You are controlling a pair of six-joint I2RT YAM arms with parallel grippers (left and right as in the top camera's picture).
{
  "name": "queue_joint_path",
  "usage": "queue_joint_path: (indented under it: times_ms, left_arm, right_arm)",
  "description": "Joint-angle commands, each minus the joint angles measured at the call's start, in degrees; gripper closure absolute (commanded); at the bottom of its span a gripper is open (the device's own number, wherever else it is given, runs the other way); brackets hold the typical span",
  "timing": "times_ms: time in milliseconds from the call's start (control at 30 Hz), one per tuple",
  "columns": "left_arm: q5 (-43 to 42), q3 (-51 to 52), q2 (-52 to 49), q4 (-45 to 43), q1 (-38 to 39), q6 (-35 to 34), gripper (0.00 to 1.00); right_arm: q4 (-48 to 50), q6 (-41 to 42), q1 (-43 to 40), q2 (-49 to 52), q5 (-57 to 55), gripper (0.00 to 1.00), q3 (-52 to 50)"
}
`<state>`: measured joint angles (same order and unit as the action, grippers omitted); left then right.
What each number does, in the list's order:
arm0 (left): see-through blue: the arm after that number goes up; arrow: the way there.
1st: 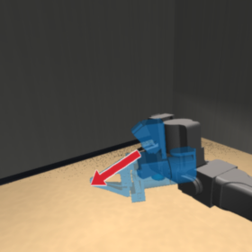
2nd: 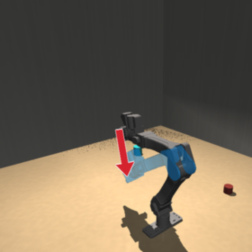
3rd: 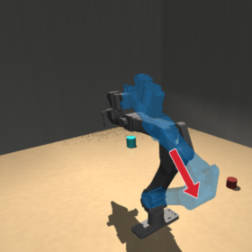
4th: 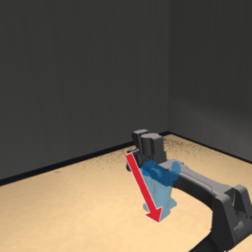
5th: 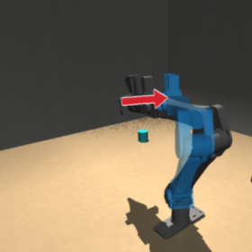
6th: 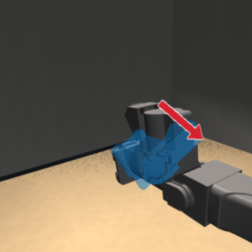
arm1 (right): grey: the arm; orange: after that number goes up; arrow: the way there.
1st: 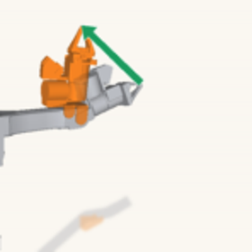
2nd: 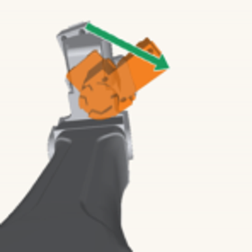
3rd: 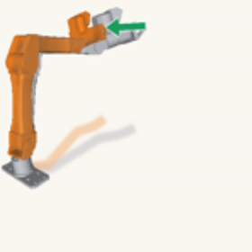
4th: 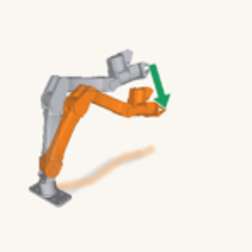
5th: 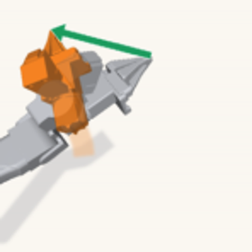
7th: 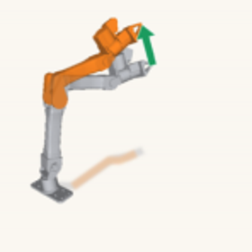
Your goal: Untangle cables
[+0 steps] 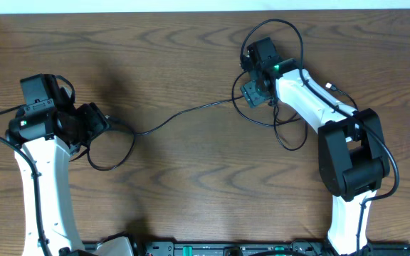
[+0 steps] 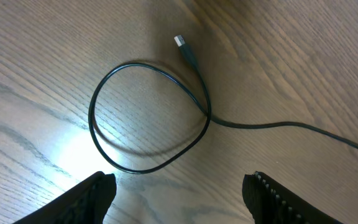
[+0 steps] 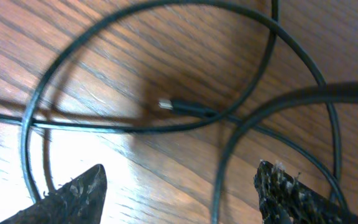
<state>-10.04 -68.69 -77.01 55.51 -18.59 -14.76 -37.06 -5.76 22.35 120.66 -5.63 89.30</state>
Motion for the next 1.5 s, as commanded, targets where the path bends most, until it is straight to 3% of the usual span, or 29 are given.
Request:
queue_joint_path:
  times_ms: [0,933,1467]
  left_arm:
    - [-0.04,0.33,0.31,0.22,-0.13,0.98,0.29]
    - [-0.04,0.33,0.31,0.59,-0.13,1.16,0.29]
    - [-0.04,0.33,0.31,0.57,-0.13,1.18,0.29]
  right_arm:
    - [0.37,2.95,0.09,-0.66,2.21,0.27,-0.22]
    - [-0.90,5.92,-1.64,5.11,2.75,0.28,-0.28]
    - [1.05,4.76,-1.51,6.43,20.68,0.28,-0.28]
